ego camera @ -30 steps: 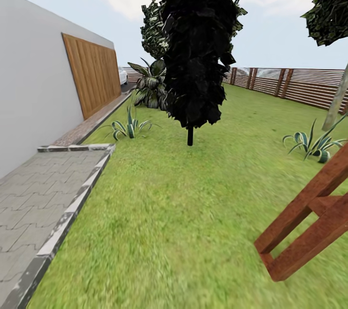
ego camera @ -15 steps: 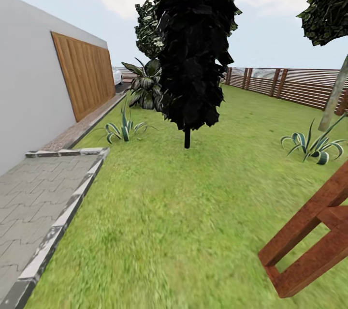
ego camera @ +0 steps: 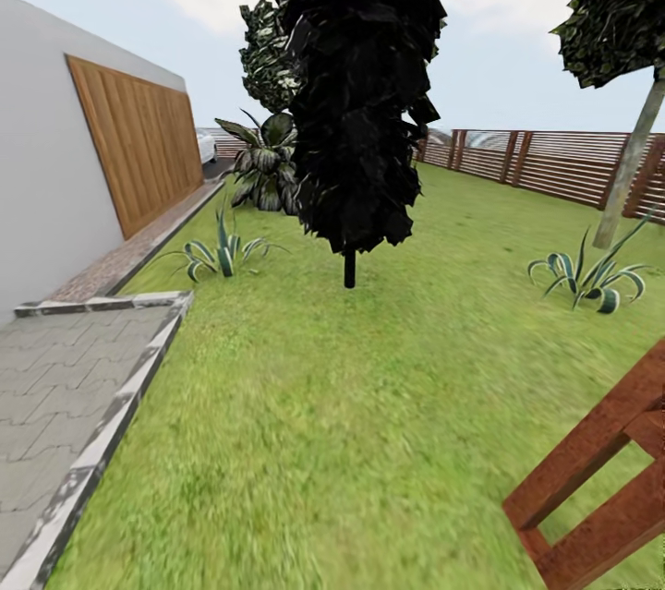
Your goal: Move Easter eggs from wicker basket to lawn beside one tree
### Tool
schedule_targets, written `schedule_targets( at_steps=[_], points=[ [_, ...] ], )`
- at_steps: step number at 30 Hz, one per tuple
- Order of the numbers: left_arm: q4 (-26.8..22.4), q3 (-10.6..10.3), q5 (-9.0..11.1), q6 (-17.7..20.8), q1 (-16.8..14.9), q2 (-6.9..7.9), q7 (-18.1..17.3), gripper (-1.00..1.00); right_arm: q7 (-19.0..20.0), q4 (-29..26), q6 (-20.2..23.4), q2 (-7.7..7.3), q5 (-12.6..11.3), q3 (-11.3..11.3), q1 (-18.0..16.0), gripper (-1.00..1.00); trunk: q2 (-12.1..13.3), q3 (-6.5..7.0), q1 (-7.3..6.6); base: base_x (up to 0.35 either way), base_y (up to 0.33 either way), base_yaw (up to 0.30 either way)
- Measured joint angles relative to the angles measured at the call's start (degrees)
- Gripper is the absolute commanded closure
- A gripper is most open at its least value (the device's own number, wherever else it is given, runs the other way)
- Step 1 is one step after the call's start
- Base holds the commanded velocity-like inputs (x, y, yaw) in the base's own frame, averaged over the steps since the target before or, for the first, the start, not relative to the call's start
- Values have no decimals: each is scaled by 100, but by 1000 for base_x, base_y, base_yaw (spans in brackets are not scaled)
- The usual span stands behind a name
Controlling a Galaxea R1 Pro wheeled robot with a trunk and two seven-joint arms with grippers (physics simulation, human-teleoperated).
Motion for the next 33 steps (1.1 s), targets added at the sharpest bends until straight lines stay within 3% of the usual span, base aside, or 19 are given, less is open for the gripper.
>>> schedule_targets(
  at_steps=[10,22,33],
  points=[
    [0,0,1,0,0,0,-2,-100,0,0,2,2,0,0,0,-100,0,0,0,302,173,-253],
    [-2,0,-1,1,2,0,0,-100,0,2,2,3,0,0,-1,-100,0,0,0,302,171,-37],
    [0,-5,-2,0,0,0,0,-100,0,0,2,7,0,5,0,-100,0,-46,0,308,136,-195]
  ],
)
